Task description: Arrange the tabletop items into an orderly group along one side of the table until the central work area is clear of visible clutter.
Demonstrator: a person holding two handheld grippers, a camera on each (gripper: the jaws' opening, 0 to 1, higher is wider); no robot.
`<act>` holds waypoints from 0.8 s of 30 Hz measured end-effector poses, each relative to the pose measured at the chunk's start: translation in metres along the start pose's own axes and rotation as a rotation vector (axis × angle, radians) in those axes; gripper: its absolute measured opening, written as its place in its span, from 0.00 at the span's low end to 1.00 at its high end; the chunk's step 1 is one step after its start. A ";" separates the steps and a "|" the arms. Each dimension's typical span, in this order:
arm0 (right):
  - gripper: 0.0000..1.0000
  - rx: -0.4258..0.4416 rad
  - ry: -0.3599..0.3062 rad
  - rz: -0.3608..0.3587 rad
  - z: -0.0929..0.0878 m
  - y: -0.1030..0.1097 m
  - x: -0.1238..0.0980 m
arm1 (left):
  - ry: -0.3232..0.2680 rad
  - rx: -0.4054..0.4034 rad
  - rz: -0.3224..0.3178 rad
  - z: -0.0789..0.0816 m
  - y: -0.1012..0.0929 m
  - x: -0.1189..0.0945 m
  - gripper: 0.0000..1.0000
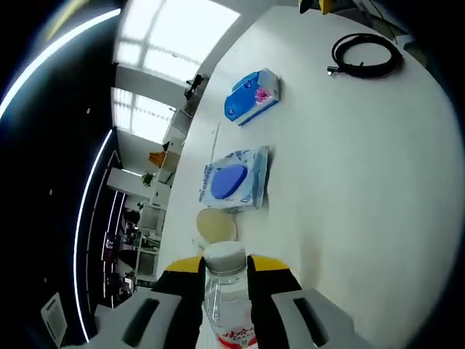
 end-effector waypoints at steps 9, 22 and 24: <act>0.65 0.001 -0.002 0.001 0.001 0.000 0.000 | 0.004 -0.022 0.023 -0.003 0.009 -0.006 0.21; 0.66 0.003 -0.015 0.004 0.004 0.001 0.000 | 0.010 -0.061 0.052 -0.013 0.026 -0.017 0.22; 0.66 0.004 -0.015 0.003 0.005 0.001 0.000 | 0.009 -0.075 0.061 -0.016 0.031 -0.019 0.22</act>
Point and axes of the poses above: the point that each gripper's makers call its tool centre point, and the gripper's own axes: x roughly forward along the fingers, y roughly to its left, z roughly out of its top, the point moved 3 cm from there along -x, roughly backward along the fingers, and after that the axes turned 2 degrees about z, right-handed, at the moved point
